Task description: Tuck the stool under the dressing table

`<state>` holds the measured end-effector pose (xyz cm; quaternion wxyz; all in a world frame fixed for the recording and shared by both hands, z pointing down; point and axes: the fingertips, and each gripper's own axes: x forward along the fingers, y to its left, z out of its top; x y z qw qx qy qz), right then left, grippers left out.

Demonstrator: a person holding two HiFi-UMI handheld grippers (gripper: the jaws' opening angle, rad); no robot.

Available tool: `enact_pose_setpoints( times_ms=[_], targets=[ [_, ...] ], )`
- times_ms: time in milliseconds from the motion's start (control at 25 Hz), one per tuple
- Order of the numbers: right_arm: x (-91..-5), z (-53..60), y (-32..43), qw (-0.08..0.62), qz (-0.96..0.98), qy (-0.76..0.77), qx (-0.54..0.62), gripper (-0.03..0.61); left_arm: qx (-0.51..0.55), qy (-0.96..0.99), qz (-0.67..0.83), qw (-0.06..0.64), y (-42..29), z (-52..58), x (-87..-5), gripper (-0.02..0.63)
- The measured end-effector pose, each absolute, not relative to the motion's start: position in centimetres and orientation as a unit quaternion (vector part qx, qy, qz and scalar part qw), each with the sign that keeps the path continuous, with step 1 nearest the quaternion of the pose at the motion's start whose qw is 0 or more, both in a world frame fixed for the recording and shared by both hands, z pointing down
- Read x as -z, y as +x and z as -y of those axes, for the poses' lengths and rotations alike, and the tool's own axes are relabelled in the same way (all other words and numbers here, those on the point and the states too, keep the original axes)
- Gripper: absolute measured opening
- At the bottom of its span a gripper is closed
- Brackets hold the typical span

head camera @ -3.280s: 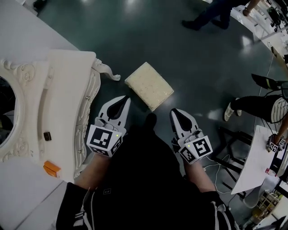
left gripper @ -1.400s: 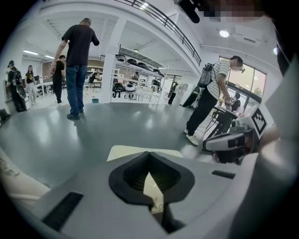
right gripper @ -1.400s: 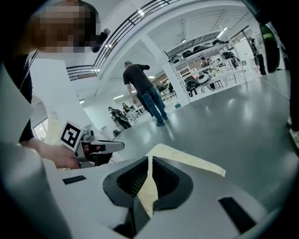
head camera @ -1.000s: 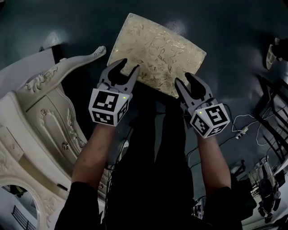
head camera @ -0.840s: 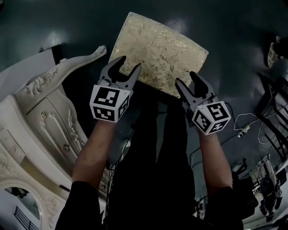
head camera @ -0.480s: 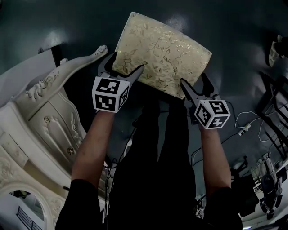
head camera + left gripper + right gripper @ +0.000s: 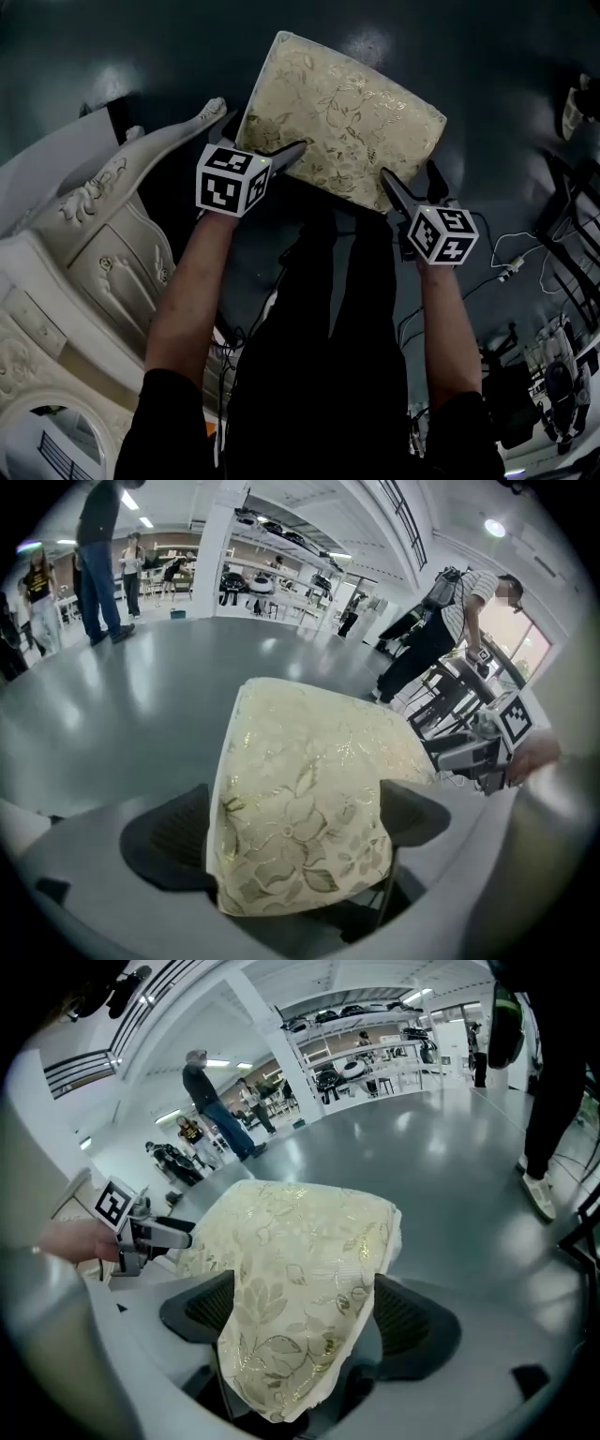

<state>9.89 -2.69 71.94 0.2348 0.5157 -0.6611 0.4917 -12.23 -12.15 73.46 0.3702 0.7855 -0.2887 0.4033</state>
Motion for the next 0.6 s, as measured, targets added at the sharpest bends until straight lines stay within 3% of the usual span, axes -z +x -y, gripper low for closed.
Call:
enact_pose_setpoints(
  times_ms=[600],
  targets=[
    [-75.4,2.4,10.3,0.18,0.597,0.528,-0.577,0.44,-0.421,0.765,0.208,0.442,-12.1,12.4,-77.0,0.589]
  ],
)
